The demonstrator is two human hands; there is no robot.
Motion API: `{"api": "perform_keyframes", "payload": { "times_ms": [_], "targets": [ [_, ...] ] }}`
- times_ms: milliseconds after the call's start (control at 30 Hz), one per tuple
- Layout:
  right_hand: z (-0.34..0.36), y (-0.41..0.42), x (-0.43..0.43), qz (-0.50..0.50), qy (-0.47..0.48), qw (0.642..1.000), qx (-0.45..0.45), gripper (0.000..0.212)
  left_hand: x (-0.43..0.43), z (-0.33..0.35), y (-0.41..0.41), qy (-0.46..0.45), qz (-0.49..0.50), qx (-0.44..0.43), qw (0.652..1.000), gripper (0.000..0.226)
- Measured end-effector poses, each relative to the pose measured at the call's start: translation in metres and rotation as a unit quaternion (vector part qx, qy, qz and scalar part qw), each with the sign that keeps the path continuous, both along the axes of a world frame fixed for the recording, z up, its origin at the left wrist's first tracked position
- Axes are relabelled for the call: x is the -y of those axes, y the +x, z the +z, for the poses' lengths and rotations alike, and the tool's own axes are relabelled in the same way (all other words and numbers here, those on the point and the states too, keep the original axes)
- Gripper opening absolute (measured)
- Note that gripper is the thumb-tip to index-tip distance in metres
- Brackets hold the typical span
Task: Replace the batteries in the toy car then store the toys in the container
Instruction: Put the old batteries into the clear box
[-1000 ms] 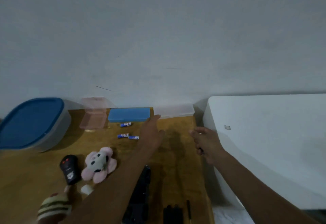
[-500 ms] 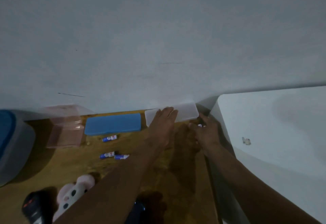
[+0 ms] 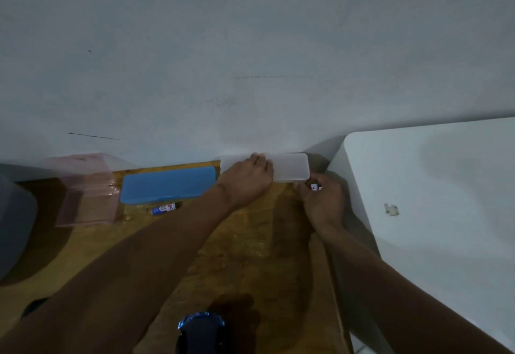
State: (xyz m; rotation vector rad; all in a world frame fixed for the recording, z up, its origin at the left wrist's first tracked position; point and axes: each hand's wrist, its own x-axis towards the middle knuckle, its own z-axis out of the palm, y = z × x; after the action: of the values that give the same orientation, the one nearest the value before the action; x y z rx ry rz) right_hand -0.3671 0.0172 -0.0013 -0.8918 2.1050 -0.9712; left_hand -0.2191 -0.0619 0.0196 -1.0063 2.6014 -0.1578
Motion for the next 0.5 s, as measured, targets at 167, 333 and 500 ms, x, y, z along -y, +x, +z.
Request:
{"api": "perform_keyframes", "payload": {
  "times_ms": [167, 333, 500],
  "targets": [
    [-0.001, 0.002, 0.001, -0.016, -0.012, 1.000, -0.024, 0.020, 0.004, 0.018, -0.001, -0.093, -0.157, 0.081, 0.980, 0.042],
    [-0.004, 0.000, 0.004, -0.019, -0.011, 0.999, -0.032, 0.017, 0.007, 0.025, -0.006, -0.139, -0.192, 0.092, 0.967, 0.040],
    [-0.004, 0.000, 0.003, -0.019, -0.012, 0.999, -0.047, 0.019, 0.009, 0.022, -0.006, -0.142, -0.201, 0.064, 0.967, 0.035]
  ]
}}
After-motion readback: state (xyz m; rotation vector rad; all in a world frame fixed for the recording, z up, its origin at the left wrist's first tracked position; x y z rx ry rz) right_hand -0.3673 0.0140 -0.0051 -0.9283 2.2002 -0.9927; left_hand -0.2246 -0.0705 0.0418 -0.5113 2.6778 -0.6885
